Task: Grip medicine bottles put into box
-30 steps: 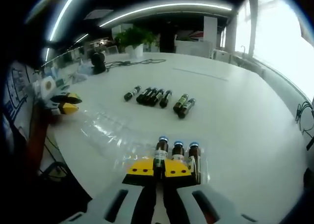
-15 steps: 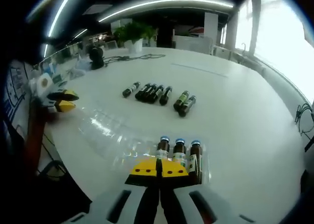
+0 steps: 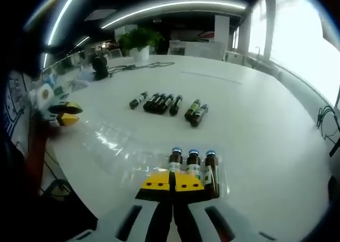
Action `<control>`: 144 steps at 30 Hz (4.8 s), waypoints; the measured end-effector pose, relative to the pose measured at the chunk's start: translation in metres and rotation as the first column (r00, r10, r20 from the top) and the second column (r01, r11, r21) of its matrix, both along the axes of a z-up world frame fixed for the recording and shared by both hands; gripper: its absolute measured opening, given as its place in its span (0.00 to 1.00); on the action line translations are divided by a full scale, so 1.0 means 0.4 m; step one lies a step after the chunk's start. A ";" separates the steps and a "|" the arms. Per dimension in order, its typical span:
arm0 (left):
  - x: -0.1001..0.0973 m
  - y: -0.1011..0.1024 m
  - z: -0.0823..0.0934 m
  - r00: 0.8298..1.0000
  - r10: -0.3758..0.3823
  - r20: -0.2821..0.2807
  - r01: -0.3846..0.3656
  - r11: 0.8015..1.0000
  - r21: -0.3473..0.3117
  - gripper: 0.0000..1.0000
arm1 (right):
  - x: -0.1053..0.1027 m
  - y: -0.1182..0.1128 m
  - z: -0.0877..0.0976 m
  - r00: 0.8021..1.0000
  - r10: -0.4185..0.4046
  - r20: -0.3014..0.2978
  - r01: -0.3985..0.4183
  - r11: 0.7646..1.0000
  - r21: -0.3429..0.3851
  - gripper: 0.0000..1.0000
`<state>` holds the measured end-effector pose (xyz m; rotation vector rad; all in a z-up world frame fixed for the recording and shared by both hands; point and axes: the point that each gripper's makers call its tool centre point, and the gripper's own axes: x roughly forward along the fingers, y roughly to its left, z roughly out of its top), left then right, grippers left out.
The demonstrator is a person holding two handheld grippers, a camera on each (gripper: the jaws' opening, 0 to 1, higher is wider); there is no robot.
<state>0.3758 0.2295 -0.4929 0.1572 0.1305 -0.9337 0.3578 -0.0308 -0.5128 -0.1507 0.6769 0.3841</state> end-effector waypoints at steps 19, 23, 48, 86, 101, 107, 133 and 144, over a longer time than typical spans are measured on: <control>0.004 0.003 0.003 1.000 0.004 0.001 -0.004 1.000 -0.002 0.09 | 0.015 0.001 0.019 0.997 -0.008 0.077 0.007 1.000 0.001 0.00; 0.005 0.004 0.002 1.000 0.005 0.002 -0.005 1.000 -0.001 0.09 | 0.027 -0.001 0.034 0.993 -0.008 0.120 0.007 1.000 0.013 0.00; 0.004 0.005 -0.001 1.000 0.004 0.001 -0.004 1.000 0.001 0.09 | 0.124 -0.017 0.082 0.975 -0.023 0.219 0.024 1.000 0.000 0.06; 0.001 0.002 0.000 1.000 -0.002 -0.004 0.002 1.000 -0.006 0.09 | 0.354 -0.004 0.031 0.992 0.002 0.124 0.006 0.998 -0.061 0.10; 0.001 0.002 0.001 1.000 -0.003 -0.003 0.003 1.000 -0.005 0.09 | 0.382 -0.005 -0.012 0.998 -0.014 0.063 0.020 0.996 -0.083 0.11; 0.002 0.003 0.001 1.000 -0.004 -0.003 0.004 1.000 -0.005 0.09 | 0.389 -0.001 -0.018 0.999 -0.013 0.045 0.017 0.994 -0.110 0.10; 0.000 0.003 0.001 1.000 -0.005 -0.001 0.005 1.000 -0.003 0.09 | 0.386 -0.015 -0.049 1.000 -0.028 -0.003 0.027 0.992 -0.121 0.07; 0.001 0.003 0.001 1.000 -0.001 -0.002 0.001 1.000 -0.004 0.09 | 0.392 -0.016 -0.047 0.999 -0.035 0.008 0.035 0.994 -0.104 0.06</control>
